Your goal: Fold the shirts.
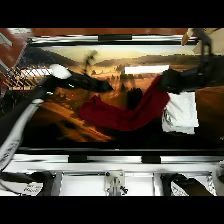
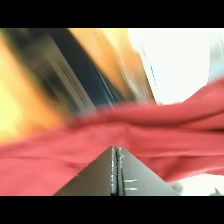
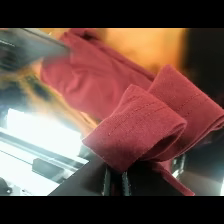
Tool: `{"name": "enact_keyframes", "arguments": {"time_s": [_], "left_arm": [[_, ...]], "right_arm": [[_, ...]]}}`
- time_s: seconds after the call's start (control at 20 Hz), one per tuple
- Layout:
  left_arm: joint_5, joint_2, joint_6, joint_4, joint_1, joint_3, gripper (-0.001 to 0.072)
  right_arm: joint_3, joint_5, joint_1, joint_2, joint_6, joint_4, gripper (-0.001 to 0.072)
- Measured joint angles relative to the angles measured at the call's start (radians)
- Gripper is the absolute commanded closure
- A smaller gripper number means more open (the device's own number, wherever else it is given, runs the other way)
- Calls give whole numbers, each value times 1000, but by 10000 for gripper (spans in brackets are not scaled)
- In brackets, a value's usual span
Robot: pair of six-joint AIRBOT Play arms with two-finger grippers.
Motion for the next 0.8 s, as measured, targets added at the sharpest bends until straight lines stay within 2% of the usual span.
{"name": "enact_keyframes", "arguments": {"time_s": [0.4, 0.6, 0.65, 0.7, 0.75, 0.8], "left_arm": [[-43, 466, -8, 97, 496, 0, 674], [-128, 568, -21, 105, 632, 0, 675], [-146, 579, -26, 105, 648, -1, 675], [-166, 589, -29, 106, 658, -5, 674], [-180, 594, -32, 107, 661, -12, 675], [-190, 599, -32, 108, 663, -23, 675]], "right_arm": [[0, 350, 341, -316, 28, 107, 635], [0, 513, 436, -489, 45, 176, 629], [0, 544, 449, -531, 52, 203, 522], [0, 579, 459, -566, 54, 236, 262], [0, 612, 468, -595, 56, 275, 152], [0, 642, 476, -616, 56, 306, 152]]}}
